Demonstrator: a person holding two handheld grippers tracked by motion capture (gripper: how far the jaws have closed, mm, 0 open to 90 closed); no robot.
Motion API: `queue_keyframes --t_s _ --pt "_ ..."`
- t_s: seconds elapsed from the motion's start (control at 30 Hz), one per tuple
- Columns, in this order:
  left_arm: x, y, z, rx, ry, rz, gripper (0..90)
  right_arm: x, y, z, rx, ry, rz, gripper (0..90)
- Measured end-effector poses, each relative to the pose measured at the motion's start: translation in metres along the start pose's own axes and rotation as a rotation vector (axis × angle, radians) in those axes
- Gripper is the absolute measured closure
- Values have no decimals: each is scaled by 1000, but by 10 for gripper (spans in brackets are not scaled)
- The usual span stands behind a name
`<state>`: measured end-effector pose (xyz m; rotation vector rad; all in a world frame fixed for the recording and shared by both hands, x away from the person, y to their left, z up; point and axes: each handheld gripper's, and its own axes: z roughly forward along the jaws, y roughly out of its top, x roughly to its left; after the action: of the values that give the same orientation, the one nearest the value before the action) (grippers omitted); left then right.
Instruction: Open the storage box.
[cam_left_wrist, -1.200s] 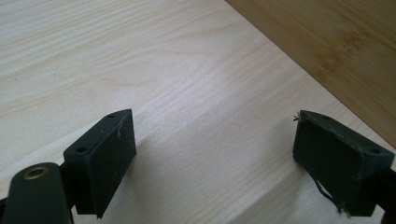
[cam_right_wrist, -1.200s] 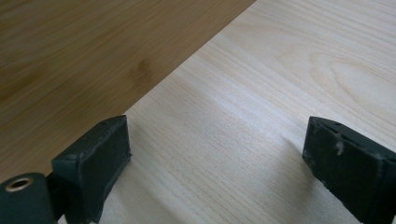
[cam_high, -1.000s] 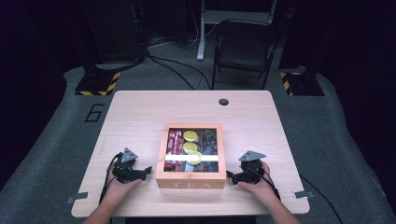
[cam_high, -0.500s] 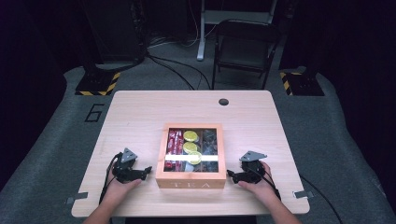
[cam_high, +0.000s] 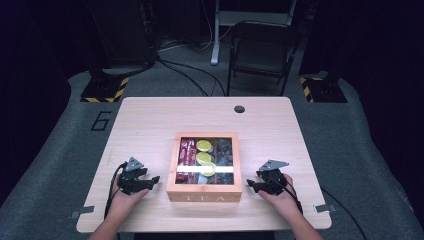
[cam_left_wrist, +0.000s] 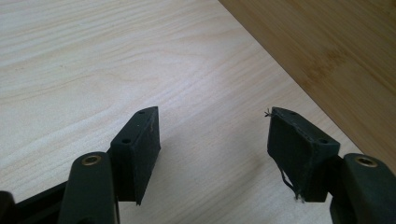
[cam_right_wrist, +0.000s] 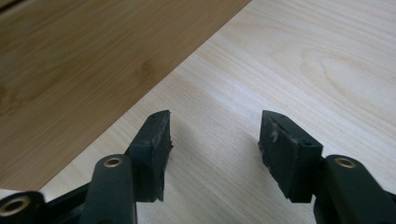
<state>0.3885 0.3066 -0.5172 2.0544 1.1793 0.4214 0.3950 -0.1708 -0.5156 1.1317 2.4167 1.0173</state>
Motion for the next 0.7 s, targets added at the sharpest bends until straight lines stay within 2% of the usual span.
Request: queue_keyframes --t_s 0.03,0.1,0.2,0.27,0.43,0.7 --pt "-1 0 0 -7 6 6 353 1 1 -1 -7 -5 10 446" --pt "-2 1 -2 -5 5 19 365 0 1 -4 -11 -5 -8 455" --pt "-3 2 -4 -25 9 20 382 0 2 -9 -23 -9 3 464" --pt "-3 3 -5 -19 10 22 384 -1 3 -10 -26 -2 -5 465" --pt "-4 4 -8 -33 5 17 407 -1 2 -15 -30 -1 19 487" --pt "-4 5 -11 -38 -4 -1 445 -1 3 -19 -43 13 14 508"
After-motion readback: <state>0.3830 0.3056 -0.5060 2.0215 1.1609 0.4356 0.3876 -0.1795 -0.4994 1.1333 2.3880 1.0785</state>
